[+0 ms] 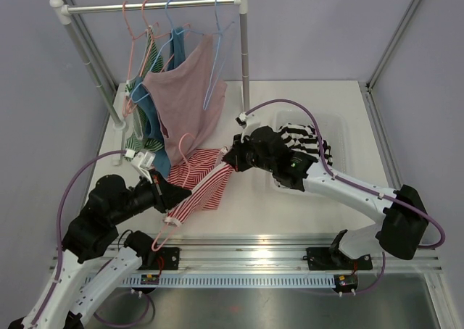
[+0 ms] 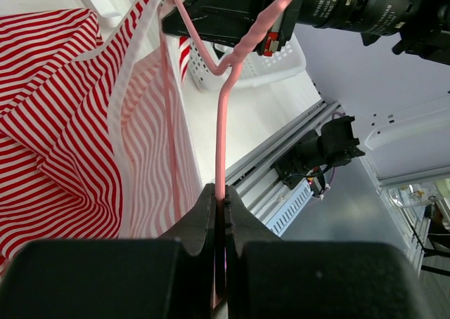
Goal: Remove the tank top from the hanger
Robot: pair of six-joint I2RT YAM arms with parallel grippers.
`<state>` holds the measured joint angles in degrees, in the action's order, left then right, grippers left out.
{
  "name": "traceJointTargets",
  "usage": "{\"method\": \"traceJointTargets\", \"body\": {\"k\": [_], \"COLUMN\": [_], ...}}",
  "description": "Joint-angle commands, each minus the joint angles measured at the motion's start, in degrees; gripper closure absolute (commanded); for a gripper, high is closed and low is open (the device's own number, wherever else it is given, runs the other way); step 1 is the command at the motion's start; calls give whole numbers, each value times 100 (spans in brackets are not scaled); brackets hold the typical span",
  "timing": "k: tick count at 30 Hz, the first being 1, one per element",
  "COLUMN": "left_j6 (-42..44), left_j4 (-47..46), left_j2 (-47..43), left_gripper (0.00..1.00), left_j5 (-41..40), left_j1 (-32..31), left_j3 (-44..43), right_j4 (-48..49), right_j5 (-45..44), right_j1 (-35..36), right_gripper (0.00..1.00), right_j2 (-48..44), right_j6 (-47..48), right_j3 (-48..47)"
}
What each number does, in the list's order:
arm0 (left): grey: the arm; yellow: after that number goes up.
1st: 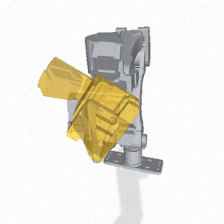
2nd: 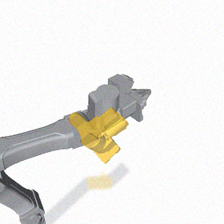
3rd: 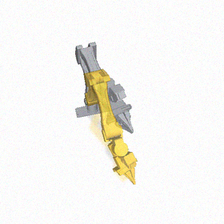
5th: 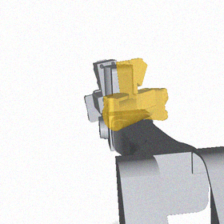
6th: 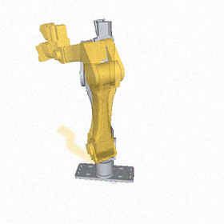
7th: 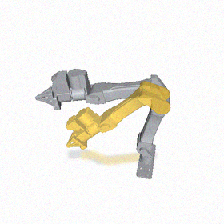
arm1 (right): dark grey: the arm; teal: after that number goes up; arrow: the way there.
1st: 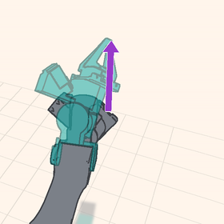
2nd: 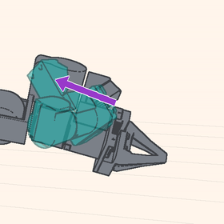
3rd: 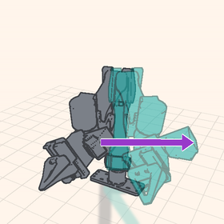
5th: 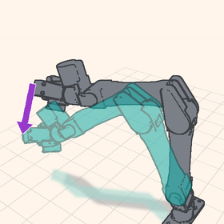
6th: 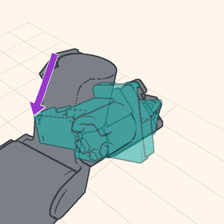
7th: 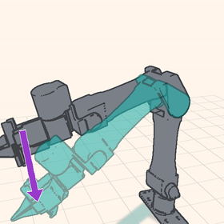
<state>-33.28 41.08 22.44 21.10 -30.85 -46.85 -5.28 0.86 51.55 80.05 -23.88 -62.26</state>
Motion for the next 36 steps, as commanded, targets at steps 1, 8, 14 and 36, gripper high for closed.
{"method": "traceJointTargets", "body": {"k": [1, 8, 14, 36], "left_j6": [181, 287, 278, 515], "left_j4": [-13, 32, -74, -5890], "left_j2": [94, -72, -284, 990], "left_gripper": [100, 100, 100, 100], "left_j5": [-185, 174, 438, -114], "left_j1": [-26, -26, -26, -26], "left_j3": [-140, -210, -386, -1141], "right_j4": [-219, -1062, -1642, -1494], "right_j5": [-1041, -1748, -1485, 3375], "right_j1": [22, -786, -1305, -1297], "right_gripper": [100, 100, 100, 100], "right_j2": [-297, -429, 27, -1352], "right_j6": [287, 358, 454, -424], "right_j3": [-94, -330, -954, -2229]}}
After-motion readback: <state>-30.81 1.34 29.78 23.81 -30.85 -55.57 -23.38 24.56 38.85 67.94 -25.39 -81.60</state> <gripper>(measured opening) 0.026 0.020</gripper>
